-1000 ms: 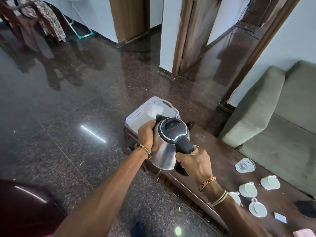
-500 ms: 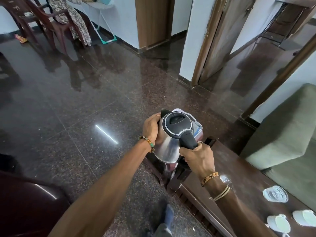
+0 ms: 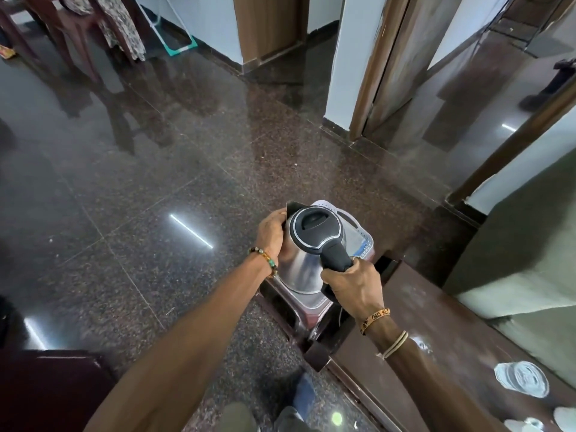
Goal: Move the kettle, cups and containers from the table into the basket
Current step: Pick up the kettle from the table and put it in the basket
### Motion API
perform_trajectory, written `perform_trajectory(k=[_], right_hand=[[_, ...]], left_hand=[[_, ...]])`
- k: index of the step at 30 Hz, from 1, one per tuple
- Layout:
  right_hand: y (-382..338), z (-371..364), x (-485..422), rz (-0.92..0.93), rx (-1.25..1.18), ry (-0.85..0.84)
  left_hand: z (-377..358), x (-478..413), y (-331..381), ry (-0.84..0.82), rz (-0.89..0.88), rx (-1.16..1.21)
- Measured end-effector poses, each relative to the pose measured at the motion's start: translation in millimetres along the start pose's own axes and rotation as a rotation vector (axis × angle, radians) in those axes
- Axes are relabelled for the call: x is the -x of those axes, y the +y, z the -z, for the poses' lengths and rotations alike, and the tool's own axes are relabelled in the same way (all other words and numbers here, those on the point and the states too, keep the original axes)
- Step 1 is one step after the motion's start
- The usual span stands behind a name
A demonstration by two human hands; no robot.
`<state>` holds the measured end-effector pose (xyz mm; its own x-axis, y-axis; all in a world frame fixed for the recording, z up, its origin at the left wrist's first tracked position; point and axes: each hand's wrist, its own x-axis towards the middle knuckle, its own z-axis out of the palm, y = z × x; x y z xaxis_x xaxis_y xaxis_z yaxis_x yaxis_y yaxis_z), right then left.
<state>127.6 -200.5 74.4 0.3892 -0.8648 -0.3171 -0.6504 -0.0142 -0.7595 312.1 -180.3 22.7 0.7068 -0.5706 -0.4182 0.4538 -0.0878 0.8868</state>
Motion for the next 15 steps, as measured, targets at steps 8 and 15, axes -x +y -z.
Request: perform_trajectory(k=[8,15], right_hand=[[-5,-11,-52,-0.040,-0.018,0.009],[18,-47,-82,-0.104,-0.011,0.029]], left_hand=[[-12,-51,12,-0.060,0.024,-0.030],[-8,-92,-15,-0.090,0.136,-0.089]])
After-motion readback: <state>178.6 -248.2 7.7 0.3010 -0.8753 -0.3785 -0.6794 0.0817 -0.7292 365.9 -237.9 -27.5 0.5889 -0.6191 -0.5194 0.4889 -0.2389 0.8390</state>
